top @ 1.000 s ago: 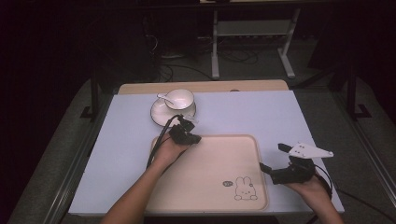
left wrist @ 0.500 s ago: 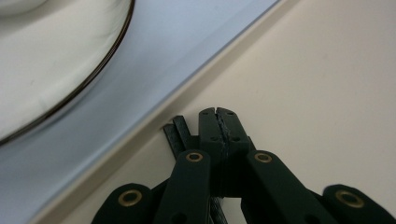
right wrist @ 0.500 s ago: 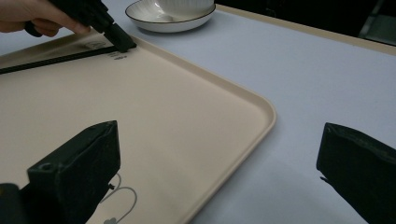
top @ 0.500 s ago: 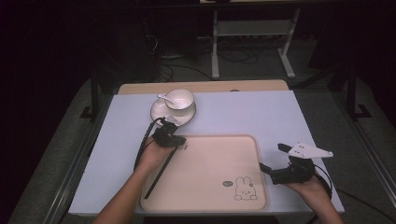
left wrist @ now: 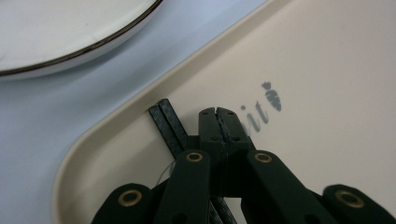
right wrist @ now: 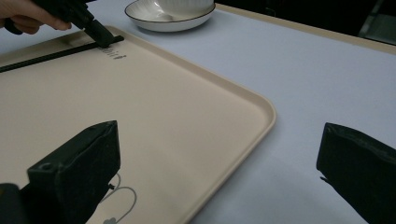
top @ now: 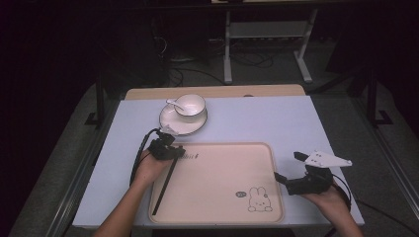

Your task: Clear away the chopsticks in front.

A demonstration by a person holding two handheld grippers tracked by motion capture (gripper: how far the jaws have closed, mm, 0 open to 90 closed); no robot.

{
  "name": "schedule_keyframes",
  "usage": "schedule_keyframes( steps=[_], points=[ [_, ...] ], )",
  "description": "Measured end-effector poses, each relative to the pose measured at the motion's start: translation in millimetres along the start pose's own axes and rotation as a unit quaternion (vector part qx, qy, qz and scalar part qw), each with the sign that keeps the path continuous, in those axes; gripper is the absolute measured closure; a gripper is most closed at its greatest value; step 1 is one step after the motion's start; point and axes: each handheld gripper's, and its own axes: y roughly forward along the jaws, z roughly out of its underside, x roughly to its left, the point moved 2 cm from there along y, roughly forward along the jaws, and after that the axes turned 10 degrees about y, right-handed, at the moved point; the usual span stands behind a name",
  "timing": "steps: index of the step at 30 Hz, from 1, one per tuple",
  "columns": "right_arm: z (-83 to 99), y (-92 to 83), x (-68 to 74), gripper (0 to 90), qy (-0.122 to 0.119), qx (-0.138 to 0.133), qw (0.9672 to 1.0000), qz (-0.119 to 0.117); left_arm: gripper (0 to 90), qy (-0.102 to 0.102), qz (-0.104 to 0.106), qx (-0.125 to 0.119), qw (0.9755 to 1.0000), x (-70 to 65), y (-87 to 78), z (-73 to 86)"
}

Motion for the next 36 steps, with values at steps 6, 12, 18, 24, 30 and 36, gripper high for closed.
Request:
schedule_keyframes(
  steps=[6, 12, 18, 24, 30, 36],
  points=[
    [0.0, -0.2, -0.1, 0.0, 0.001, 0.000, 1.0000, 0.000, 89.6, -0.009, -0.008, 0.000, 0.9999, 4.4, -8.0, 9.7],
    [0.0, 0.0, 0.0, 0.0, 0.000, 0.000, 1.0000, 0.000, 89.5, -0.019, -0.018, 0.001, 0.9997, 10.7, -16.1, 19.4],
    [0.1, 0.2, -0.1, 0.0, 0.000, 0.001, 1.0000, 0.001, 88.8, -0.025, -0.021, -0.003, 0.9995, 13.2, -19.3, 24.1],
    [0.4, 0.6, 0.3, 0.0, -0.001, 0.002, 1.0000, 0.002, 77.2, -0.011, -0.024, -0.020, 0.9994, 10.2, -25.3, 20.5],
    [0.5, 0.7, 0.3, 0.0, -0.001, 0.003, 1.0000, 0.002, 50.0, -0.010, -0.019, -0.058, 0.9981, 3.7, -41.4, 17.6],
    [0.5, 0.9, -0.1, 0.0, 0.000, 0.003, 1.0000, 0.002, 30.5, -0.009, -0.030, -0.097, 0.9948, -2.2, -61.8, 17.6]
  ],
)
